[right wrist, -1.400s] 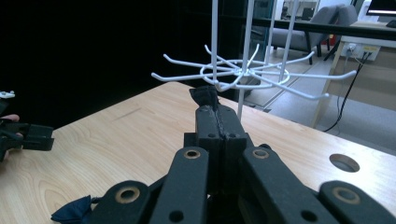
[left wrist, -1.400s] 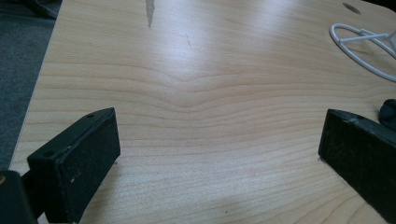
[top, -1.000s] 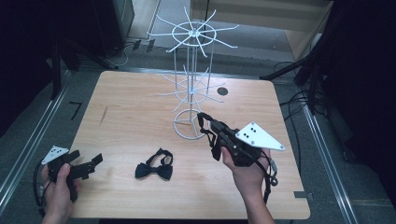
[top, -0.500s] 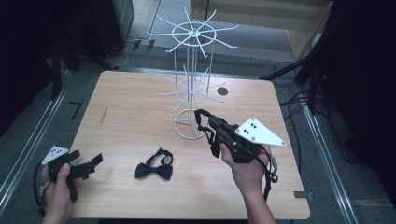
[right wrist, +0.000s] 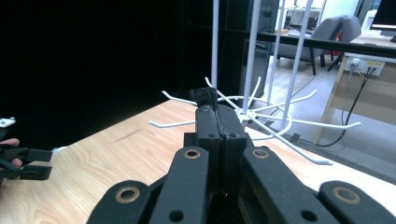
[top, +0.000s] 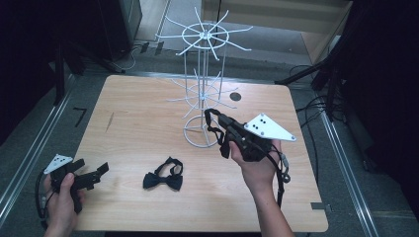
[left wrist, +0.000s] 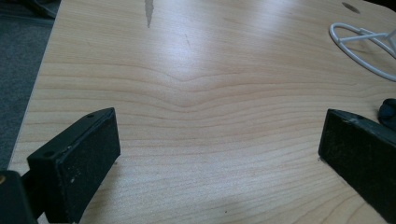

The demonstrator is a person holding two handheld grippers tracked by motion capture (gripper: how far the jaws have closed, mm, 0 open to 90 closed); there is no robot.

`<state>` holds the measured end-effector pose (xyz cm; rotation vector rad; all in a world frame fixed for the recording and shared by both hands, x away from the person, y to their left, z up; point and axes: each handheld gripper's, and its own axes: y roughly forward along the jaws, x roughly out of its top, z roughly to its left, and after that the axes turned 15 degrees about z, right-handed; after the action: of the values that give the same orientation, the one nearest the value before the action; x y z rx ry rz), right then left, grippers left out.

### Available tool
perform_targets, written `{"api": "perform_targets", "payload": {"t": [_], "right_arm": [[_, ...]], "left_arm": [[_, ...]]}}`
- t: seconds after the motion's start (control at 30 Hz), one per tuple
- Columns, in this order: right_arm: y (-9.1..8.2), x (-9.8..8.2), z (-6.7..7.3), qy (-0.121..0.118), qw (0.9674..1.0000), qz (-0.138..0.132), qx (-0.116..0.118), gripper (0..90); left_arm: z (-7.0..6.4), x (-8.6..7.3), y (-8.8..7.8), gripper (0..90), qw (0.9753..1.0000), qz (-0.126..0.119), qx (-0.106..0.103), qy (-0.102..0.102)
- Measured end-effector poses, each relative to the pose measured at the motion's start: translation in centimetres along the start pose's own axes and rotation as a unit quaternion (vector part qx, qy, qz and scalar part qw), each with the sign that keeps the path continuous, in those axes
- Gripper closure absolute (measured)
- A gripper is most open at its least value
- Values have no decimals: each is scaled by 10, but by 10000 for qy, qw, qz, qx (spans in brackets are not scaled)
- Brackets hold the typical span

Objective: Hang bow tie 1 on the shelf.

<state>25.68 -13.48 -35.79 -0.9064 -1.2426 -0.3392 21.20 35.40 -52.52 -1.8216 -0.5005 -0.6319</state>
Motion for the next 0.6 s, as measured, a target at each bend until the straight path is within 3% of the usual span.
{"api": "perform_targets", "payload": {"t": [0.6], "right_arm": [[40, -13, -18, 375, 9982, 416, -222, 900]], "left_arm": [[0, 0, 0, 0, 10000, 8, -5, -1]]}}
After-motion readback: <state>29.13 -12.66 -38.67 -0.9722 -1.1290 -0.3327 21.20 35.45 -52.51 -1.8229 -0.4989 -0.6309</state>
